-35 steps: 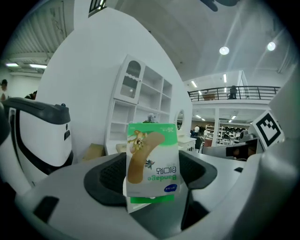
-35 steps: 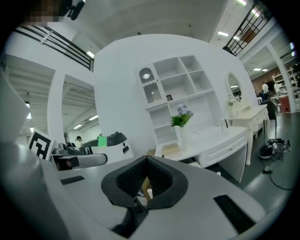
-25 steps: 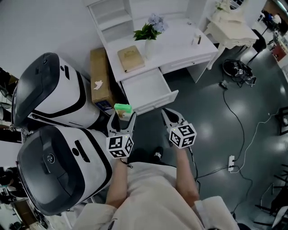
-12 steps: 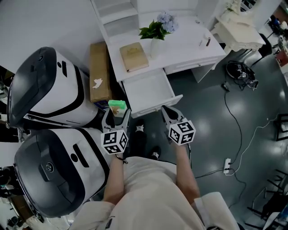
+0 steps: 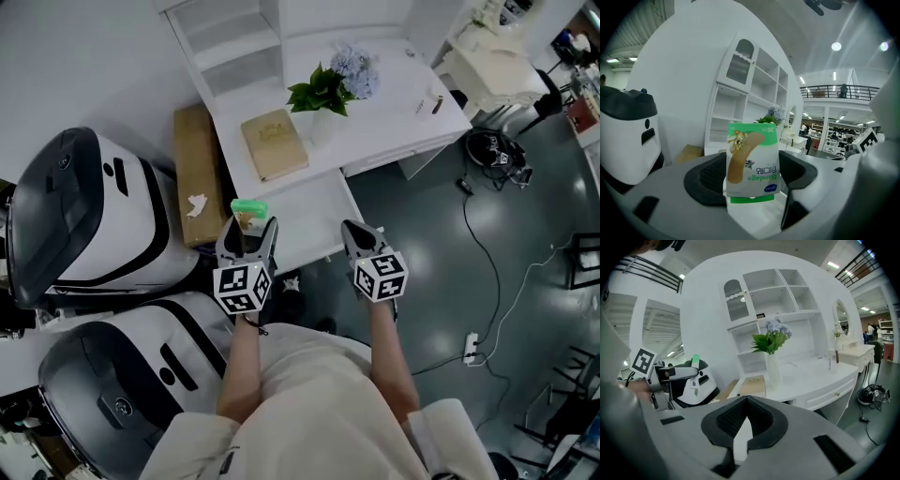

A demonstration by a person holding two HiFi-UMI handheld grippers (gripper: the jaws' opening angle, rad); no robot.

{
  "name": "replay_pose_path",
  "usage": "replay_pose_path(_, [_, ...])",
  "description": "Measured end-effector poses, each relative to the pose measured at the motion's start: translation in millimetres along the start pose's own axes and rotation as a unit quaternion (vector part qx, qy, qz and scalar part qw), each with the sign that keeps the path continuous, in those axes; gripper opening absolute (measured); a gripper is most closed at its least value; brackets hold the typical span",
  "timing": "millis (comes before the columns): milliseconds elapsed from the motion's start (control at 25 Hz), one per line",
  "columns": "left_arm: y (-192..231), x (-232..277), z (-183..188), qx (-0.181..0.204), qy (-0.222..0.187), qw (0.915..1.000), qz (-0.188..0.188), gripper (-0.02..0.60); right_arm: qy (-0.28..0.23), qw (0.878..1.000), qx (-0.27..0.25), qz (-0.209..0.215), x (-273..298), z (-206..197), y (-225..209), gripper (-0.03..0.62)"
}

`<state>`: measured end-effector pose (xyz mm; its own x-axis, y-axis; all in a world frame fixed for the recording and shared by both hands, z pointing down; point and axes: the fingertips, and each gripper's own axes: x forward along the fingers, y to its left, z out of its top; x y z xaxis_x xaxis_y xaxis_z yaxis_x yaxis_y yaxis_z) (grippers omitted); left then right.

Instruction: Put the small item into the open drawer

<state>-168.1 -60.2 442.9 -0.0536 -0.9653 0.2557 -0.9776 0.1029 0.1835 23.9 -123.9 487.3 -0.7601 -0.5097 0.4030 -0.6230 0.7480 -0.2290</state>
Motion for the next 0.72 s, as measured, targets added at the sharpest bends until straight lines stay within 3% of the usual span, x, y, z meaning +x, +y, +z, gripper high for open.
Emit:
replay_pose_path(480, [40.0, 82.3, 3.6, 0.045, 0.038, 0.9966, -0.059, 0.359, 0.001, 0.998, 0.023, -0.050, 69.6, 25.4, -23.5, 0.025])
replay_pose_path(720, [43.7, 109.5, -10.8, 0.091, 0.059, 0.9862, -0.125, 0.359, 0.003, 0.996, 0.037, -0.082, 88.8, 18.8, -25.6, 0.025])
